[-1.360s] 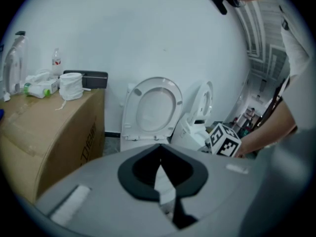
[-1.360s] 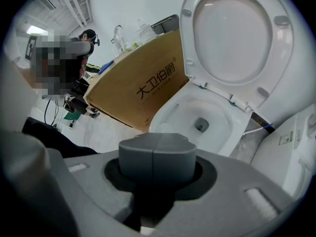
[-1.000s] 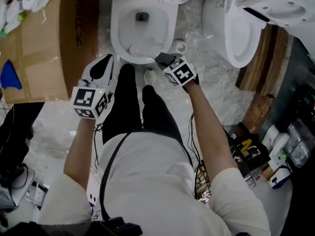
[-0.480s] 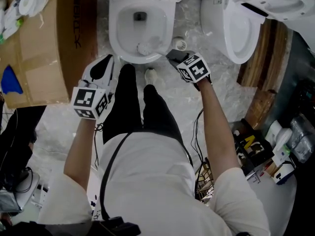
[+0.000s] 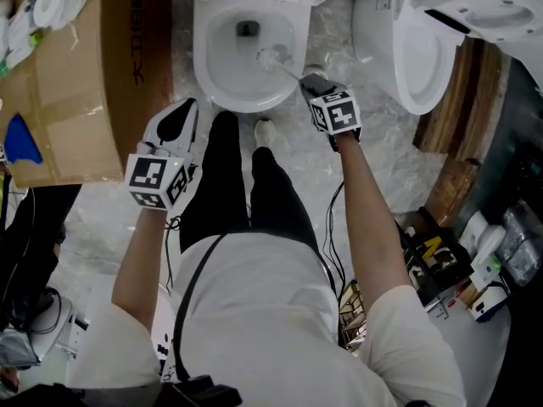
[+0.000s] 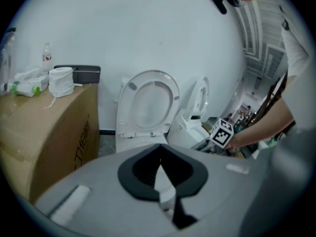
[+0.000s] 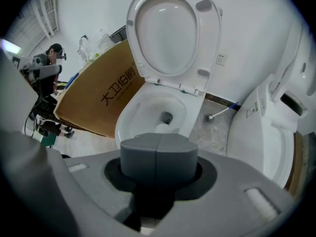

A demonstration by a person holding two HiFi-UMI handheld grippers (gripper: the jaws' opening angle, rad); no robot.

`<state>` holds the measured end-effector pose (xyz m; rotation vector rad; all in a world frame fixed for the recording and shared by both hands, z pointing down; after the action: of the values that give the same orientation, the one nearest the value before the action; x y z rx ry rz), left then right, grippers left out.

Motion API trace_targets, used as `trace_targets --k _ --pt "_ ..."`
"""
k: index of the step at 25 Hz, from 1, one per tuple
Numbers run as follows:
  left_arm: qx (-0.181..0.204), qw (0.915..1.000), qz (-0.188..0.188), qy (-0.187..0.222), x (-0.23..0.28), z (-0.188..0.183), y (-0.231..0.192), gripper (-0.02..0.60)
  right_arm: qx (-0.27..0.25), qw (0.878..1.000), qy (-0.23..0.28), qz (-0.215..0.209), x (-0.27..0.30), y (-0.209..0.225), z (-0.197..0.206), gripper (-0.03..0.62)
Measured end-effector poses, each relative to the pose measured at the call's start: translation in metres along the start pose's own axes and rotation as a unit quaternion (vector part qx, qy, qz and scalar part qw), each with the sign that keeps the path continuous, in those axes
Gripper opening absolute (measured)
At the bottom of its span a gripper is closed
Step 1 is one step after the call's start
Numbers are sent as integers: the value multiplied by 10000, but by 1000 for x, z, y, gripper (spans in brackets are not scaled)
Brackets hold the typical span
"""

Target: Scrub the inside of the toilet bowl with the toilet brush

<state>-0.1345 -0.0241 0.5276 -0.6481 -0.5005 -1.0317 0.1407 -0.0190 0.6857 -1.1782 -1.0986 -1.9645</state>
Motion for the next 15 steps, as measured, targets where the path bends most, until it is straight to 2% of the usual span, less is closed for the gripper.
trace_targets --k 4,9,11,15 --pt "-34 10000 -68 -34 2 3 -7 -12 826 9956 438 62 25 0 -18 146" --pt "-61 9998 -125 -120 6 7 -15 -12 1930 9759 1022 -17 57 -7 -46 147" --pt "-74 9997 -153 -151 5 7 -19 -12 2139 9702 1133 -129 68 -18 -54 147" --pt "-76 9996 -215 -187 6 6 -30 -12 2190 9690 1120 -240 86 -39 -63 146"
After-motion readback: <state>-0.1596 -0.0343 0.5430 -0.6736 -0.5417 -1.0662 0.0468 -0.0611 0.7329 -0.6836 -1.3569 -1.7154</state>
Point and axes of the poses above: the fingertips, and each gripper's own axes: x forward along the fingers, y to its right, z out of its underside, the point moved 1 cm from there along -x, backward along the fingers, and after that the axes turned 9 degrees about -z, right-handed, at the moved point
